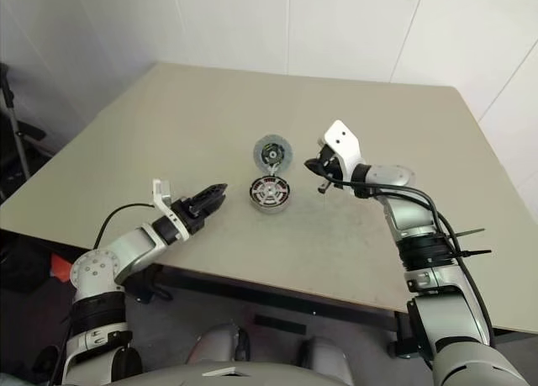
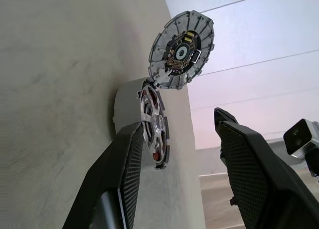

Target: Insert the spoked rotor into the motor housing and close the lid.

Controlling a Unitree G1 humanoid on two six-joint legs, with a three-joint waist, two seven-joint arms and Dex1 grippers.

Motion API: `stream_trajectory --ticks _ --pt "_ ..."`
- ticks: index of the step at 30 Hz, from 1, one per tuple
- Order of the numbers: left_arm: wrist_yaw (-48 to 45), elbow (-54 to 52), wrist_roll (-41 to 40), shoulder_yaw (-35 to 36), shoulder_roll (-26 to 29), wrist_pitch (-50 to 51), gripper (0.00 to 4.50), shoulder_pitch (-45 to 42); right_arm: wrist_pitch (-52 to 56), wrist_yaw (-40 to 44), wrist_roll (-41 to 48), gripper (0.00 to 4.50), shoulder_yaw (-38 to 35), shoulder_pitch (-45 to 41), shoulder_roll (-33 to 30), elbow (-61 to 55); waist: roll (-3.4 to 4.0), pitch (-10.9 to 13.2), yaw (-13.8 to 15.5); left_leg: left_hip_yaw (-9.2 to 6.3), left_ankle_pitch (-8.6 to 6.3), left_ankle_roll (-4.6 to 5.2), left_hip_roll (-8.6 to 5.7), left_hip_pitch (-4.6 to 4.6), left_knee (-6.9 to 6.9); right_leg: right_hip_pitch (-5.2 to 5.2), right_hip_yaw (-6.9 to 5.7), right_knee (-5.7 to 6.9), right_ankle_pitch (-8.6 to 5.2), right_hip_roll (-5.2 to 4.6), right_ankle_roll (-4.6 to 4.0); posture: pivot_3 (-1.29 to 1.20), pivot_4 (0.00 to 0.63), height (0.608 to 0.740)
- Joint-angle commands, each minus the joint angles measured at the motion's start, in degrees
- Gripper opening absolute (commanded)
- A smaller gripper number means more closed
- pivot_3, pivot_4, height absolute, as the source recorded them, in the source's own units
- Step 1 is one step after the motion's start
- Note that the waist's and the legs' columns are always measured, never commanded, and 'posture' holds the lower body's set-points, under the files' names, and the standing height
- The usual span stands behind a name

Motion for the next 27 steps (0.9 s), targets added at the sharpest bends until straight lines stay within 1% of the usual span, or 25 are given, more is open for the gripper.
stream_trajectory --ticks 1,4,7,12,18,21,23,27 --pt "-2.26 -6.61 7.51 -4.41 1.54 -6.62 2.56 0.29 2.06 0.57 1.25 0.0 1.87 1.34 1.6 -4.74 0.0 0.0 0.01 -0.01 0.0 0.0 0.0 0.01 -0.01 0.0 0.0 0.0 0.0 0.01 0.0 0.0 0.0 0.74" --pt "-4.06 -10.65 16.21 -9.68 3.56 -12.91 2.56 0.59 2.87 -2.06 -1.12 0.0 4.2 2.45 3.8 -4.6 0.0 0.0 -0.01 -0.02 0.0 0.01 0.01 0.01 -0.03 -0.01 0.0 -0.01 0.0 0.01 0.0 0.0 0.0 0.74" --pt "-4.96 -13.26 18.35 -11.89 4.19 -14.58 2.56 -0.52 3.71 -5.17 -1.63 0.0 4.64 2.78 6.55 -3.17 0.0 0.0 -0.07 -0.02 0.04 -0.07 0.01 0.0 -0.02 -0.01 0.0 -0.01 0.0 0.01 0.01 0.0 0.0 0.74" --pt "-7.28 -12.1 23.52 -15.51 5.71 -16.55 2.56 0.59 3.57 -6.2 -1.79 0.0 4.8 2.32 7.63 -1.79 0.01 0.0 -0.12 -0.02 0.05 -0.28 0.01 0.01 -0.03 -0.01 0.0 0.01 0.0 0.01 0.01 0.0 0.0 0.74" --pt "-7.71 -11.53 24.91 -15.55 4.69 -17.31 2.56 1.07 2.0 -7.52 -3.11 0.0 6.17 2.93 9.36 3.6 0.02 -0.01 -0.17 -0.01 0.03 -0.37 0.01 0.01 -0.03 -0.02 0.0 0.03 0.0 0.01 0.01 0.0 0.0 0.74" --pt "-7.92 -10.88 25.71 -15.45 4.63 -17.53 2.56 0.85 0.75 -8.39 -4.44 0.0 6.88 3.84 9.82 5.41 0.02 -0.01 -0.31 -0.01 0.03 -0.4 0.01 0.17 -0.04 0.1 0.0 0.03 0.0 0.01 0.01 0.0 0.0 0.74" --pt "-8.14 -10.42 26.06 -15.28 4.59 -17.71 2.56 0.8 0.98 -8.31 -3.49 0.0 5.89 3.42 9.9 4.22 0.02 -0.01 -0.36 -0.01 0.02 -0.41 0.01 0.34 -0.05 0.25 0.0 0.03 0.0 0.01 0.01 0.0 0.0 0.74" --pt "-8.61 -9.7 26.85 -15.6 4.18 -18.07 2.56 1.12 0.72 -6.73 -2.85 0.0 5.06 1.57 8.06 0.12 0.03 -0.01 -0.34 -0.01 0.04 -0.45 0.01 0.44 -0.06 0.33 0.0 0.03 0.01 0.01 0.01 0.0 0.0 0.74"
